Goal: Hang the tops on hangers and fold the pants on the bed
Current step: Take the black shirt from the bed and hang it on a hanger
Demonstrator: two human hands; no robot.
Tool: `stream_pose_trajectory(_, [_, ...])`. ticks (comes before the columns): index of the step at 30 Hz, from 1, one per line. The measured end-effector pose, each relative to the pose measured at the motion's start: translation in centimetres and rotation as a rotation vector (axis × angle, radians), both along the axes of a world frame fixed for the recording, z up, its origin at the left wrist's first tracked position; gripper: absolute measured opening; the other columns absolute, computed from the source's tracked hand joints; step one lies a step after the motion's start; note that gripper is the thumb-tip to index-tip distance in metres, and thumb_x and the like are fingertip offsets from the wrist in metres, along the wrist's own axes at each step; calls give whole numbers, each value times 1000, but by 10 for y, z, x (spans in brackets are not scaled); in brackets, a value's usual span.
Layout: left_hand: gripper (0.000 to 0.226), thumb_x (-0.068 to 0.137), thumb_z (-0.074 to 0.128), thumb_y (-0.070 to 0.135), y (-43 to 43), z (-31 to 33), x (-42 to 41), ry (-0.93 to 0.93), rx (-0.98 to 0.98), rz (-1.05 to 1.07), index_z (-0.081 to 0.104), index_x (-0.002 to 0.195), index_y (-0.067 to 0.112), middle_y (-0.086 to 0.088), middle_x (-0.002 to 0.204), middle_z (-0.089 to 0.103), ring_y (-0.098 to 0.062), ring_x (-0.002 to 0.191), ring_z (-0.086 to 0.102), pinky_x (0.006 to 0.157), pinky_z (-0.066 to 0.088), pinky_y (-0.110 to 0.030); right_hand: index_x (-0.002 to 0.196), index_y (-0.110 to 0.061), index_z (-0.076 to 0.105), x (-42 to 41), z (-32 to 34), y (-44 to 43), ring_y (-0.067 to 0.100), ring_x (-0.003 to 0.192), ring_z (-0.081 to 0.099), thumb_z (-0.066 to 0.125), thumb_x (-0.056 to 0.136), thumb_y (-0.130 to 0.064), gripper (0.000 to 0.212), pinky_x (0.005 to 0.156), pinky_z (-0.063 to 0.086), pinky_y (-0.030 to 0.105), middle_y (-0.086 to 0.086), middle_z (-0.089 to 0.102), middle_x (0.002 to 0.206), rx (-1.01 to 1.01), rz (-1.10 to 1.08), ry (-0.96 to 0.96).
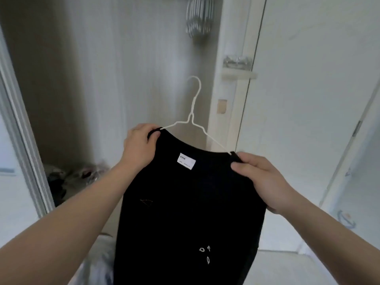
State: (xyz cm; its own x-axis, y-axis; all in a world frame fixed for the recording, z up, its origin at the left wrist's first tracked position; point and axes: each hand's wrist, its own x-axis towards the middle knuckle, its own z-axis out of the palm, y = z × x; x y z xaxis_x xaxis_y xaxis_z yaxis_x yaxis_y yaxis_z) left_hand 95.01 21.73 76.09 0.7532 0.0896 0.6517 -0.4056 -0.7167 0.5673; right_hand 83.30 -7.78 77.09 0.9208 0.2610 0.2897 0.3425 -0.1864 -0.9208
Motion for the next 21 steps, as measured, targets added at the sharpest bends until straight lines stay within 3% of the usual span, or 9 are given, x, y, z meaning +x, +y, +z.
stream_pose_trajectory(4, [30, 97, 63, 29, 33, 29, 29, 38, -55, 3, 65, 127, 26, -4, 134, 60, -25, 127, 52, 111, 39, -38, 104, 3, 68, 42, 27, 68, 31, 87, 68, 52, 101, -11, 22, 84, 52, 42, 26, 71, 98, 124, -66, -23])
stream_pose_trajectory(6, [29, 96, 66, 28, 48, 44, 35, 6, -104, -95, 65, 125, 22, -1, 127, 62, -11, 113, 56, 101, 40, -21, 102, 7, 65, 67, 46, 99, 31, 83, 65, 53, 100, -11, 22, 81, 50, 41, 25, 68, 91, 136, -75, -62])
stream_pose_trajectory(9, [14, 95, 68, 27, 65, 68, 41, -26, -179, -199, 67, 108, 24, 7, 108, 67, 8, 86, 59, 77, 39, -2, 85, -4, 70, 105, 82, 140, 18, 69, 67, 53, 101, -10, 24, 65, 52, 25, 8, 71, 76, 181, -61, -116])
stream_pose_trajectory(12, [4, 93, 69, 29, 79, 93, 52, -65, -208, -264, 69, 97, 27, 14, 91, 70, 6, 79, 62, 71, 42, -5, 81, -12, 72, 144, 123, 176, 13, 61, 68, 53, 101, -10, 28, 54, 52, 21, 3, 72, 70, 214, -24, -154])
stream_pose_trajectory(17, [10, 90, 72, 37, 94, 130, 77, -139, -215, -283, 68, 91, 28, 12, 87, 70, 2, 74, 62, 68, 44, -9, 87, -2, 69, 222, 190, 233, 27, 73, 67, 55, 97, -14, 21, 70, 51, 36, 14, 70, 80, 185, -98, -256])
stream_pose_trajectory(21, [27, 82, 77, 49, 103, 150, 107, -99, -167, -222, 64, 97, 31, 11, 91, 67, 2, 70, 59, 65, 45, -10, 83, -10, 58, 281, 237, 270, 24, 69, 52, 53, 92, -10, 11, 66, 38, 36, 12, 53, 76, 219, -83, -328])
